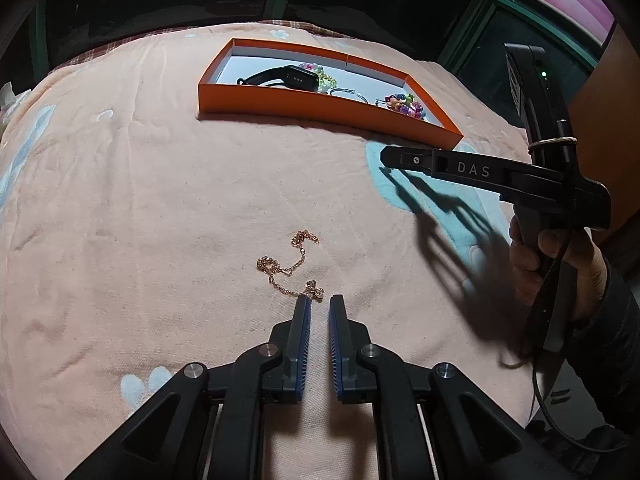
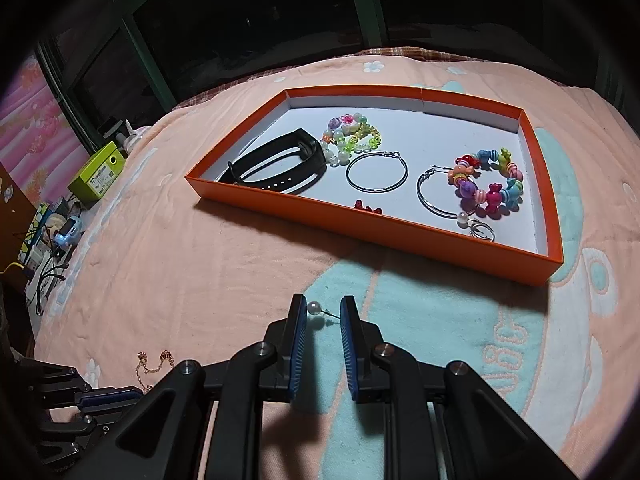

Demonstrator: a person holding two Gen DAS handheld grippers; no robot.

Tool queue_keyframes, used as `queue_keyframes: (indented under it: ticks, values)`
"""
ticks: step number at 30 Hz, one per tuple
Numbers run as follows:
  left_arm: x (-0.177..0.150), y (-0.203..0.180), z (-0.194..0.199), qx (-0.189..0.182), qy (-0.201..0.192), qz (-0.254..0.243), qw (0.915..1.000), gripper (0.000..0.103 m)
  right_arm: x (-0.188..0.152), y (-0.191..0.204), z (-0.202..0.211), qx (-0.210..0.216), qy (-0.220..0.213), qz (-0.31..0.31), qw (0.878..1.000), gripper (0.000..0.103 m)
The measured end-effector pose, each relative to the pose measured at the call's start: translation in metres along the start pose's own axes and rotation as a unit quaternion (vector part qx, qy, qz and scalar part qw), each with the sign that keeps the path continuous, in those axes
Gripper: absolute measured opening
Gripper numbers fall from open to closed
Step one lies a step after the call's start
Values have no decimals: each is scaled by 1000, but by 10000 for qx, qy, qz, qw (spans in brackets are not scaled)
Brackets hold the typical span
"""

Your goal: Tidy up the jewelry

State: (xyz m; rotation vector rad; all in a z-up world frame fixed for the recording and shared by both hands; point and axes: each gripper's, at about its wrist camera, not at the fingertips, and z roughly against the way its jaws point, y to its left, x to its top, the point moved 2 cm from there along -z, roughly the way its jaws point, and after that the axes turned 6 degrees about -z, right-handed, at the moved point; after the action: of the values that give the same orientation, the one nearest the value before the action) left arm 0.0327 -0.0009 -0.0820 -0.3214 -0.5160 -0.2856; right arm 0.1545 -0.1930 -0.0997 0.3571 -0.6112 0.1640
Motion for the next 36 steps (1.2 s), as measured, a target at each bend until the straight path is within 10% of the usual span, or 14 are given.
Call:
queue_keyframes:
  ticks: [3,18,36]
  values:
    - [0,-1,0,-135,-53,106,9998,31,0,-1,0,6,-10,-7,10000,20]
    - [4,-11,0,608,-366,-159,9974,30,-1,-3,1,27,-5,-37,10000,20]
    - [19,-15,27,777,-802,-479,9926,11,3,-1,14,127,-82,56,9999,20]
